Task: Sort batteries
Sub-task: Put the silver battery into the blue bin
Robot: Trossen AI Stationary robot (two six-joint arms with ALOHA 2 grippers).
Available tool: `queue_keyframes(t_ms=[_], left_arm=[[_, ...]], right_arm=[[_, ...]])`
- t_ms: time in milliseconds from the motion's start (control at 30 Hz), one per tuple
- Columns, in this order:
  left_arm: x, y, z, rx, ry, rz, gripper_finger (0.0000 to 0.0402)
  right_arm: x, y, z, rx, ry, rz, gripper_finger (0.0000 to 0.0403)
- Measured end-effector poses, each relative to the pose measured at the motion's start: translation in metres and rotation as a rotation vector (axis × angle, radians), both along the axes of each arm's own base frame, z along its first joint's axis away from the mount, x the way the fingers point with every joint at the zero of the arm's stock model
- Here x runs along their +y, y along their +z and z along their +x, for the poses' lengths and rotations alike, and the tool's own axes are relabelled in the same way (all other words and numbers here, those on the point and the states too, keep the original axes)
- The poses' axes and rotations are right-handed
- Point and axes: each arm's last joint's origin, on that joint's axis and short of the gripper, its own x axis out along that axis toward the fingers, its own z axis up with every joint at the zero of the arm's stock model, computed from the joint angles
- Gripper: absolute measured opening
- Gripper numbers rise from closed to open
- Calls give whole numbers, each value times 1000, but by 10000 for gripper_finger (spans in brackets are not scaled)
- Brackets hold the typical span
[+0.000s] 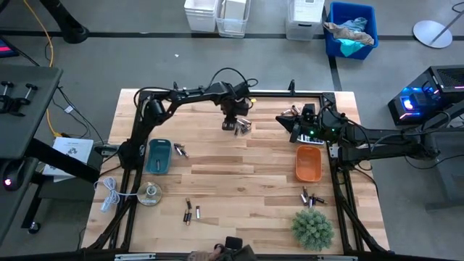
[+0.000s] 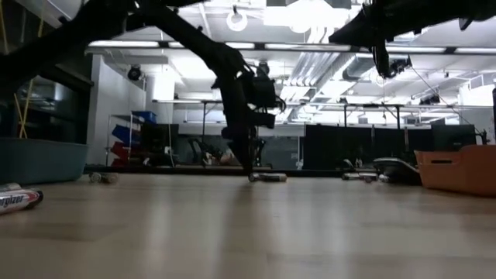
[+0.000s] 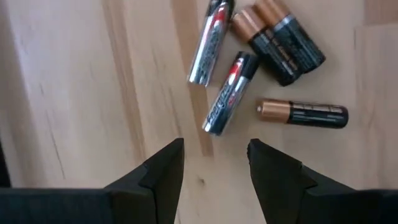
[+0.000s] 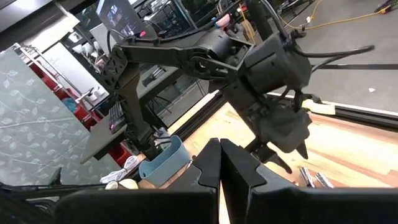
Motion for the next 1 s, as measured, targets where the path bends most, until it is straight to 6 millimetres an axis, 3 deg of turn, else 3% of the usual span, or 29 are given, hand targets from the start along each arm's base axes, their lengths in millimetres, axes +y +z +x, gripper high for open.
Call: queue_keyframes(t_ms=[367,633,767,867,1000], left_arm=[[0,4,5,-45,-134,49,168],[6,5,1,-96,-66,-55,168],[5,5,-1,-79,72,-103,168],[4,19,-3,-141,209,-234,168],[2,47,-10,-276,240,-506,167]], right_arm=[[0,0,0,0,-12,-1,0],[0,0,0,0,-12,-1,0],[0,0,0,-4,-13,10,0],[0,0,0,-7,-14,16,0],[0,0,0,-7,-14,16,0]])
